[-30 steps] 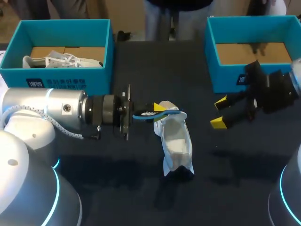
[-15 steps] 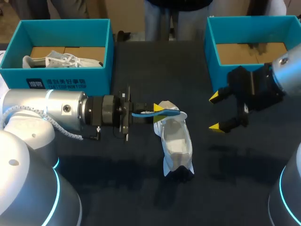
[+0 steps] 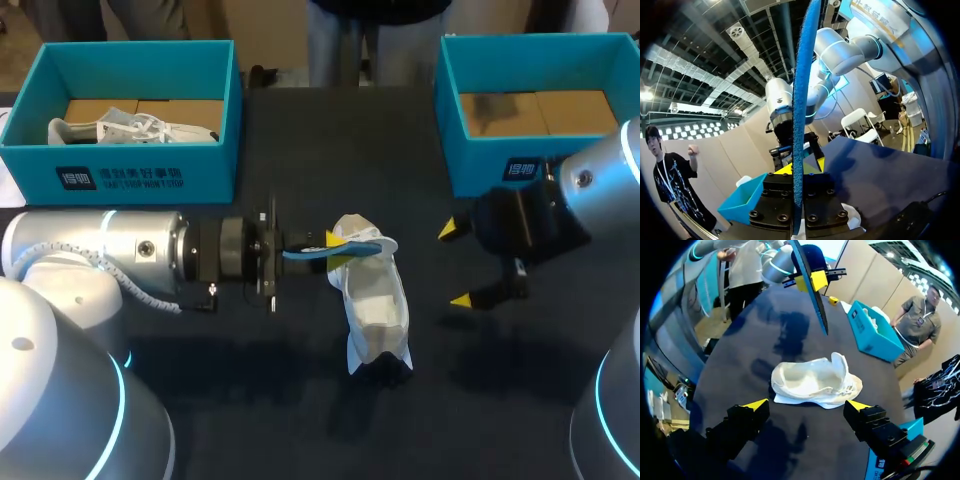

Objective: Take the shoe out of the shoebox, open the shoe tongue, remove and reinsert the insole, then place the shoe into the shoebox

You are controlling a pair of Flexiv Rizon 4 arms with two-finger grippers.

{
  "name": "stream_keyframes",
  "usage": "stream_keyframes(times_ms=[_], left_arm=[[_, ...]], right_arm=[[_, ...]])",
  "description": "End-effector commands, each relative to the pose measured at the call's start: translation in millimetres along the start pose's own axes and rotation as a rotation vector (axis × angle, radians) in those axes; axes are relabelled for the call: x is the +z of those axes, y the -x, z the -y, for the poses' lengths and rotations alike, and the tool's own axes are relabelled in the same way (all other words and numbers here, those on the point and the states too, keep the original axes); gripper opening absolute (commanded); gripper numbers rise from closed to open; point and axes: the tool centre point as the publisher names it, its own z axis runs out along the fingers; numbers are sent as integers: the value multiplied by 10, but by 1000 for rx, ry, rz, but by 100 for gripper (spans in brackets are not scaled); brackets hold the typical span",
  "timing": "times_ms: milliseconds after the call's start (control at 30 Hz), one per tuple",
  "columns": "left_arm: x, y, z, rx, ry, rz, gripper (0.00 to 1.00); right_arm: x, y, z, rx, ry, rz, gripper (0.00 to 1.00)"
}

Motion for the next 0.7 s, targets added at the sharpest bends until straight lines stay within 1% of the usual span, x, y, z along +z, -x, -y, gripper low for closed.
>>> stream_keyframes(times_ms=[33, 133, 333, 467, 700], left_arm=[[2, -48, -2, 1, 4, 16, 0], [-22, -66, -31, -4, 14, 27, 0], [-49, -80, -62, -10, 28, 33, 0], [-55, -76, -87, -12, 32, 37, 0], [-52, -104, -143, -25, 35, 39, 0]], right_arm=[[215, 50, 46, -3, 4, -3, 100], [344, 58, 39, -23, -1, -21, 100], [533, 61, 46, -37, -10, -35, 100], [622, 61, 60, -28, -22, -38, 100], [789, 81, 118, 6, -11, -35, 100]])
